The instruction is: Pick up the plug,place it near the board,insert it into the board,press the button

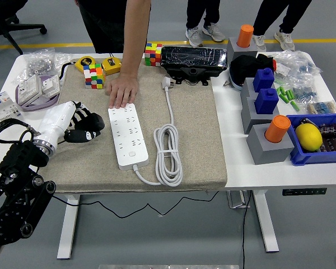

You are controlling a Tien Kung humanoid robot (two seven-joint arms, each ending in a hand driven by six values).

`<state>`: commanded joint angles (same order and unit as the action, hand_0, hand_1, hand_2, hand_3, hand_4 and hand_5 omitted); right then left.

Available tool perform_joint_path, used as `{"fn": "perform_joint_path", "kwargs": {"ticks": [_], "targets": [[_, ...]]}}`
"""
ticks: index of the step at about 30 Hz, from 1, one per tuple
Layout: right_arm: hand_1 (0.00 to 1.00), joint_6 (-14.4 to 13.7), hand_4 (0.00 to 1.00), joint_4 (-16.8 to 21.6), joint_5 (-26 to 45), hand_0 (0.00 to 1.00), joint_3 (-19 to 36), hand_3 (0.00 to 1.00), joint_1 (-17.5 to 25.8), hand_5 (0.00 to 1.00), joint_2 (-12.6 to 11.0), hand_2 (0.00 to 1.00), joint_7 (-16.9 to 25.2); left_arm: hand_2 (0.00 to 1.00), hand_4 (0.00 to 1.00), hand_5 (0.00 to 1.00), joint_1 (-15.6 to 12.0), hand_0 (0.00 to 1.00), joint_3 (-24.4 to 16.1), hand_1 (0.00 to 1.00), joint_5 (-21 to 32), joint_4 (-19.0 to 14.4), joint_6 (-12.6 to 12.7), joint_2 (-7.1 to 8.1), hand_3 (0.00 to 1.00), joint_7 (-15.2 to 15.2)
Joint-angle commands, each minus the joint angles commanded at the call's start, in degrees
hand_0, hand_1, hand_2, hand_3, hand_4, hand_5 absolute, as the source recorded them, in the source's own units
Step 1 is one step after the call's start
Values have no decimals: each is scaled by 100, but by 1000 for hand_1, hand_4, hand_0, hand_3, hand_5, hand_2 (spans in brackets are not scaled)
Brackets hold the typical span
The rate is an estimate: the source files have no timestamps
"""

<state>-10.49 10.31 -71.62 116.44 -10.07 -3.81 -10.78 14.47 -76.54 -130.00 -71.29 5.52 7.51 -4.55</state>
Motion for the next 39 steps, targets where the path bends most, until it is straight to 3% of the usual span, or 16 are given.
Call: {"fn": "perform_joint_path", "kwargs": {"ticks": [2, 8, 12, 23, 29, 39], "targets": [[695, 0, 998, 0, -2, 785, 2, 763, 0, 998, 1, 713, 0, 387, 745, 2, 30, 337, 118, 363, 0, -157, -2, 64, 514, 0], [695, -5, 998, 0, -10, 785, 10, 761, -10, 998, -12, 713, -6, 384, 743, 2, 273, 337, 656, 364, 0, -470, -39, 446, 513, 4], [695, -12, 998, 0, -17, 785, 18, 762, -27, 998, -24, 713, -9, 381, 742, 2, 536, 339, 1114, 364, 29, -479, -82, 750, 512, 27], [695, -27, 998, 0, -27, 785, 6, 761, -50, 998, -60, 713, -34, 375, 738, 2, 1044, 339, 2134, 370, 378, -319, -204, 1268, 509, 89], [695, -35, 998, 0, -29, 784, 5, 762, -57, 998, -61, 713, -42, 374, 737, 2, 1175, 340, 2377, 371, 523, -76, -194, 1307, 508, 137], [695, -51, 998, 0, -38, 784, 4, 762, -62, 998, -58, 713, -44, 374, 738, 2, 1237, 340, 2368, 372, 633, 390, -139, 1166, 507, 218]]}}
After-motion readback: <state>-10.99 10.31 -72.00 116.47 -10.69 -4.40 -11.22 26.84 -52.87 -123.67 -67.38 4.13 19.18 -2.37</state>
